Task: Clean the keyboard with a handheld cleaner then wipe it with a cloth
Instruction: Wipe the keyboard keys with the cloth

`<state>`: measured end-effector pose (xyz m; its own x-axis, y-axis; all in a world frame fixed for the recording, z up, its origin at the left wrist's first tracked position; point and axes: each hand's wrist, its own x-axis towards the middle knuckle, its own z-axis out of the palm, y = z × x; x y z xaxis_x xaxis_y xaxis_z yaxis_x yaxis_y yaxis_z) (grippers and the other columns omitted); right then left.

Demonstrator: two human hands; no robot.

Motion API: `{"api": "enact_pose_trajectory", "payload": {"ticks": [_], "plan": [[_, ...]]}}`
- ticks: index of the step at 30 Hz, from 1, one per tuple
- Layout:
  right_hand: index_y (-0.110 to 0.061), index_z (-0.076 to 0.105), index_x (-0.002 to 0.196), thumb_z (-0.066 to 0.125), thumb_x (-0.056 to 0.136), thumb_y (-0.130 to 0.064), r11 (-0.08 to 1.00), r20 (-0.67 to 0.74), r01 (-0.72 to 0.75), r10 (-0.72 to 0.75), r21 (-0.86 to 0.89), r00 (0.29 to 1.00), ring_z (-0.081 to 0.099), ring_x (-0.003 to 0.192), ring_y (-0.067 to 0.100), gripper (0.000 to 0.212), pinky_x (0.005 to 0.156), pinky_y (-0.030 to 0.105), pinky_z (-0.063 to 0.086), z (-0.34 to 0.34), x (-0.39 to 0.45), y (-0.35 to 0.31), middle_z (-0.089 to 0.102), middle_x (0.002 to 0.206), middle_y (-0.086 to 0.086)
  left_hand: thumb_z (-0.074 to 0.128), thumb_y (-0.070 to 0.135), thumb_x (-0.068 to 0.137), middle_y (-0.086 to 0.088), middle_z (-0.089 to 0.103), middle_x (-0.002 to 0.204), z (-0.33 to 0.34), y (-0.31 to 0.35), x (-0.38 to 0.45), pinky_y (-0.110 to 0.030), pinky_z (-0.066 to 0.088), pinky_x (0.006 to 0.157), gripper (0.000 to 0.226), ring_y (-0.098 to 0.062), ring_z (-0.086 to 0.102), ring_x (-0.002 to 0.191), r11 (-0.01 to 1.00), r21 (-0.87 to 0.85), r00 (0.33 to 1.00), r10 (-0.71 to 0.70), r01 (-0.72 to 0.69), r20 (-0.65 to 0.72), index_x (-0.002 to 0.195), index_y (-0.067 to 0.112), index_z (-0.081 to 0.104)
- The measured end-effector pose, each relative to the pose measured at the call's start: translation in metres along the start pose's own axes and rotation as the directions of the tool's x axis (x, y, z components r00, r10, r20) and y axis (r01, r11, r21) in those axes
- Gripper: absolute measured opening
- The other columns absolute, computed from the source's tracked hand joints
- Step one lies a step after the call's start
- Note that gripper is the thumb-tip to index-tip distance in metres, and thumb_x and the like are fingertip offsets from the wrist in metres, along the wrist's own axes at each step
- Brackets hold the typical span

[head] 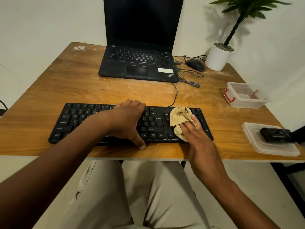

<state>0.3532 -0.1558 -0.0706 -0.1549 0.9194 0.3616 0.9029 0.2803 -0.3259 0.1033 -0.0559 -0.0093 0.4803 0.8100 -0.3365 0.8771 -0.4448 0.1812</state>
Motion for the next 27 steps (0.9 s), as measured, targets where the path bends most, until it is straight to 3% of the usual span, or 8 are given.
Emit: {"api": "enact_pose_trajectory", "payload": {"ticks": [4, 9, 14, 17, 19, 22, 25, 27], "plan": [[-0.006, 0.052, 0.147, 0.058, 0.078, 0.03, 0.994, 0.046, 0.113, -0.113, 0.015, 0.992, 0.017, 0.155, 0.018, 0.078, 0.122, 0.031, 0.023, 0.015, 0.003, -0.025, 0.039, 0.159, 0.006, 0.086, 0.071, 0.055, 0.001, 0.016, 0.166, 0.0, 0.002, -0.001, -0.044, 0.013, 0.125, 0.145, -0.022, 0.012, 0.153, 1.0, -0.01, 1.0, -0.013, 0.013, -0.008, 0.162, 0.018, 0.004], [-0.009, 0.052, 0.147, 0.055, 0.077, 0.031, 0.996, 0.032, 0.08, -0.079, -0.031, 0.996, 0.015, 0.155, 0.012, 0.081, 0.121, 0.012, 0.012, -0.006, -0.013, 0.003, 0.044, 0.156, 0.005, 0.086, 0.069, 0.057, 0.0, 0.011, 0.168, -0.001, 0.002, -0.003, -0.044, 0.009, 0.125, 0.145, -0.024, 0.007, 0.154, 1.0, -0.021, 1.0, -0.015, 0.015, 0.003, 0.162, 0.018, 0.0], [-0.002, 0.054, 0.144, 0.055, 0.078, 0.032, 0.996, -0.006, 0.082, -0.082, 0.036, 0.997, 0.023, 0.153, 0.021, 0.074, 0.122, 0.037, 0.026, 0.012, 0.004, -0.025, 0.047, 0.153, 0.013, 0.087, 0.066, 0.058, 0.0, 0.009, 0.169, -0.003, 0.006, -0.004, -0.042, 0.009, 0.125, 0.144, -0.023, 0.007, 0.154, 0.999, -0.032, 1.0, -0.026, 0.027, 0.012, 0.162, 0.019, -0.001], [-0.004, 0.057, 0.142, 0.053, 0.078, 0.031, 0.988, -0.002, 0.113, -0.114, 0.105, 0.993, 0.027, 0.151, 0.019, 0.072, 0.123, 0.023, 0.021, 0.003, -0.007, -0.021, 0.05, 0.151, 0.008, 0.086, 0.067, 0.059, 0.0, 0.006, 0.169, -0.002, 0.005, -0.005, -0.041, 0.007, 0.124, 0.145, -0.023, 0.004, 0.155, 0.999, -0.04, 0.999, -0.031, 0.032, 0.017, 0.162, 0.02, -0.003], [-0.008, 0.057, 0.142, 0.048, 0.078, 0.031, 0.981, -0.042, 0.056, -0.049, 0.188, 0.998, 0.033, 0.149, 0.011, 0.076, 0.121, 0.016, 0.019, -0.014, -0.015, -0.011, 0.048, 0.149, -0.002, 0.085, 0.068, 0.06, 0.001, 0.002, 0.17, -0.002, 0.004, -0.005, -0.04, 0.004, 0.124, 0.145, -0.024, 0.0, 0.156, 0.998, -0.054, 0.999, -0.026, 0.028, 0.027, 0.162, 0.021, -0.006], [-0.015, 0.059, 0.141, 0.043, 0.083, 0.027, 0.882, -0.092, -0.151, 0.213, 0.447, 0.973, 0.044, 0.137, -0.005, 0.074, 0.118, 0.023, 0.031, -0.037, -0.011, 0.002, 0.053, 0.144, -0.014, 0.081, 0.069, 0.065, 0.001, -0.005, 0.17, -0.002, 0.006, -0.006, -0.035, -0.005, 0.12, 0.143, -0.023, -0.006, 0.156, 0.999, -0.054, 0.999, -0.006, 0.008, 0.047, 0.162, 0.02, -0.012], [-0.02, 0.06, 0.141, 0.045, 0.093, 0.017, 0.771, -0.161, -0.238, 0.402, 0.591, 0.902, 0.062, 0.115, 0.009, 0.063, 0.096, 0.041, 0.051, -0.055, 0.015, 0.01, 0.061, 0.138, -0.015, 0.077, 0.071, 0.069, 0.001, -0.015, 0.17, -0.005, 0.016, -0.007, -0.03, -0.014, 0.111, 0.141, -0.021, -0.014, 0.155, 0.999, -0.05, 0.998, 0.022, -0.019, 0.059, 0.16, 0.019, -0.018], [-0.018, 0.059, 0.142, 0.045, 0.094, 0.015, 0.791, -0.231, -0.239, 0.428, 0.563, 0.874, 0.059, 0.111, -0.007, 0.059, 0.079, 0.024, 0.056, -0.06, 0.039, 0.016, 0.061, 0.138, -0.01, 0.074, 0.073, 0.071, 0.0, -0.016, 0.17, -0.007, 0.026, -0.002, -0.03, -0.014, 0.112, 0.14, -0.021, -0.014, 0.155, 0.998, -0.04, 0.998, 0.05, -0.048, 0.045, 0.16, 0.018, -0.018]]}}
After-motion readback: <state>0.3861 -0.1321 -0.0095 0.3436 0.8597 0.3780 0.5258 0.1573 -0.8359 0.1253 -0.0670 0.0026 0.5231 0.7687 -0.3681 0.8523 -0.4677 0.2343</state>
